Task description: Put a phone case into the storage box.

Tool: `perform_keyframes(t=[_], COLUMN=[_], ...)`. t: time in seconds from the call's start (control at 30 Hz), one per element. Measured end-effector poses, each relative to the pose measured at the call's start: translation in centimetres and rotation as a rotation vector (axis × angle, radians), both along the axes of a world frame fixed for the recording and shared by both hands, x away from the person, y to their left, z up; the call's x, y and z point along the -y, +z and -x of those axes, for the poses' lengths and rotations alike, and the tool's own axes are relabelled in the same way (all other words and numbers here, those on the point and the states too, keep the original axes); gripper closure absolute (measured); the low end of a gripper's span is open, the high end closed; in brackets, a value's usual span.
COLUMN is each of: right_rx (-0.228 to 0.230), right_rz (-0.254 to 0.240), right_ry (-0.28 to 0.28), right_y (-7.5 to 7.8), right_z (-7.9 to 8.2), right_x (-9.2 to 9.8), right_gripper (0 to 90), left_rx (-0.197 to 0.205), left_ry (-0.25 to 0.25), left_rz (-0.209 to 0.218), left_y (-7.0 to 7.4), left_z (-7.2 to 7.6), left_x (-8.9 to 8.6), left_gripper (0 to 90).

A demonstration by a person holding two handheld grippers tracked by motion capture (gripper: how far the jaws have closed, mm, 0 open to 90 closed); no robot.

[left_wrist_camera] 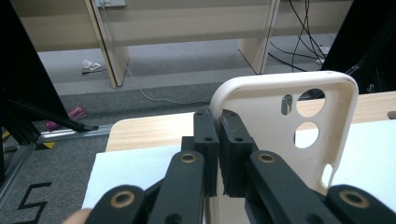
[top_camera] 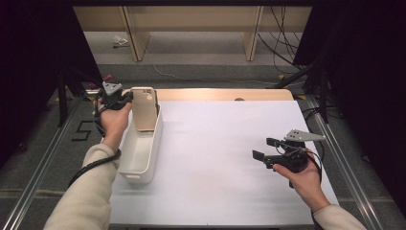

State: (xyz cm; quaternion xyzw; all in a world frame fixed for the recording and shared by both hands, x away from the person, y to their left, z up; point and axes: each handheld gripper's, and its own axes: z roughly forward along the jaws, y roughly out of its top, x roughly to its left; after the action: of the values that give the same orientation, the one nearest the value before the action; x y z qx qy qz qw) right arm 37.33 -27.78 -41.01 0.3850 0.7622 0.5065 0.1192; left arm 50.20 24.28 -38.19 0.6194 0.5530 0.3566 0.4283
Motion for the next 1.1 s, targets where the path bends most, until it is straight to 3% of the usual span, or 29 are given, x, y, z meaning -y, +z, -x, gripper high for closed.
perform_keyframes(t=[0.5,1.1], right_rx=[0.001,0.001], right_rz=[0.001,0.000], right_ry=[0.001,0.000], right_y=[0.0,0.0], right_z=[0.0,0.0], right_x=[0.0,0.0], right_gripper=[16.3,16.4], left_rx=[-0.022,-0.066], left_ry=[0.004,0.010], left_rz=[-0.011,-0.057], left_y=[-0.7,-2.2], left_z=[-0.4,-1.3], left_x=[0.1,0.4], left_gripper=[86.1,85.2])
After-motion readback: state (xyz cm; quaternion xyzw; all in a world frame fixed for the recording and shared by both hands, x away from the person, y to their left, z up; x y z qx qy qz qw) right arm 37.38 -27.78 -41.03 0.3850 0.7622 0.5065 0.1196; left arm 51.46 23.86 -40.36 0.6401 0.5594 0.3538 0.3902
